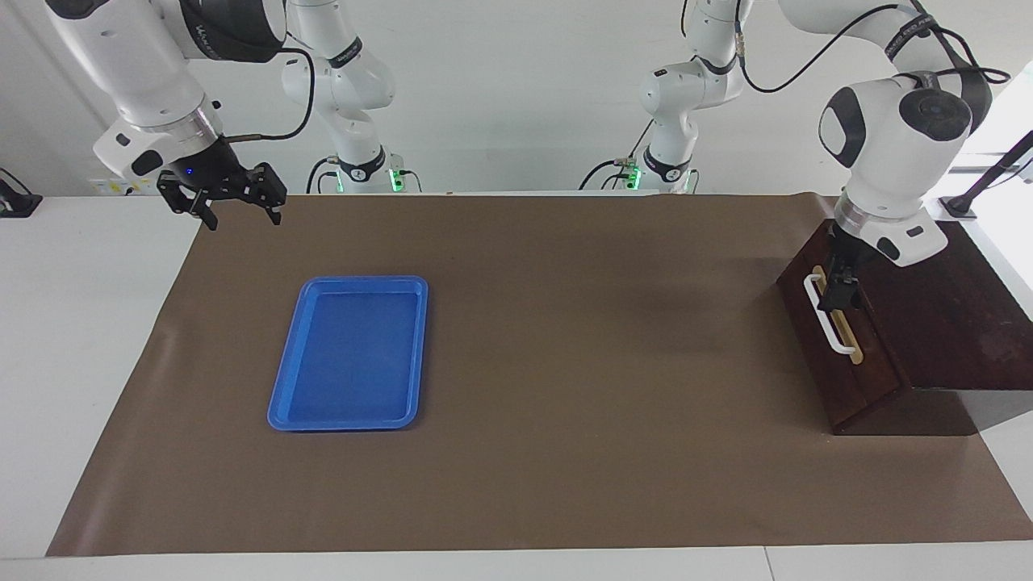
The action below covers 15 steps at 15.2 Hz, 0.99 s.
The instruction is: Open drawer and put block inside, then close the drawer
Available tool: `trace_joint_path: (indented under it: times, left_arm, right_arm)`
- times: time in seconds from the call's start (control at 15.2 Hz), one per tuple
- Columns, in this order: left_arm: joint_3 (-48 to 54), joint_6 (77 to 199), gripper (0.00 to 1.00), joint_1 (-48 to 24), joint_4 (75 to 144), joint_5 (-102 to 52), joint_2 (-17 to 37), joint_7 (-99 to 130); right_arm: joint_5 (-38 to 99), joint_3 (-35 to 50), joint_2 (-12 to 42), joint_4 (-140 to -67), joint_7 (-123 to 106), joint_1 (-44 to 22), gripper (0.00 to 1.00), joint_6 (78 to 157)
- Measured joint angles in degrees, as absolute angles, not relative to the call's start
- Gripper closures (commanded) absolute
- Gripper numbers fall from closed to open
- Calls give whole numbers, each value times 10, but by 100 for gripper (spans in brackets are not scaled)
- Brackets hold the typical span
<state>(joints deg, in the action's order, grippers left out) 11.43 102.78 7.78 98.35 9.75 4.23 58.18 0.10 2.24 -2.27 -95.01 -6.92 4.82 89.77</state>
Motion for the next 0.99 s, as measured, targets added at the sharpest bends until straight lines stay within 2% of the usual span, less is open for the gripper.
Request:
trace_joint_path:
  times: [0.2,0.46,0.99]
  left_arm:
    - [116,948,0,58,949,45,32,423]
    - [117,899,0,52,946,17,23,256]
    - [89,860,0,8,949,-23,-3,187]
  right_arm:
    - [1,22,-23,-950,-69,48,0,898]
    - [1,22,-23,-950,-69,48,0,898]
    - [1,22,-23,-950,-69,49,0,898]
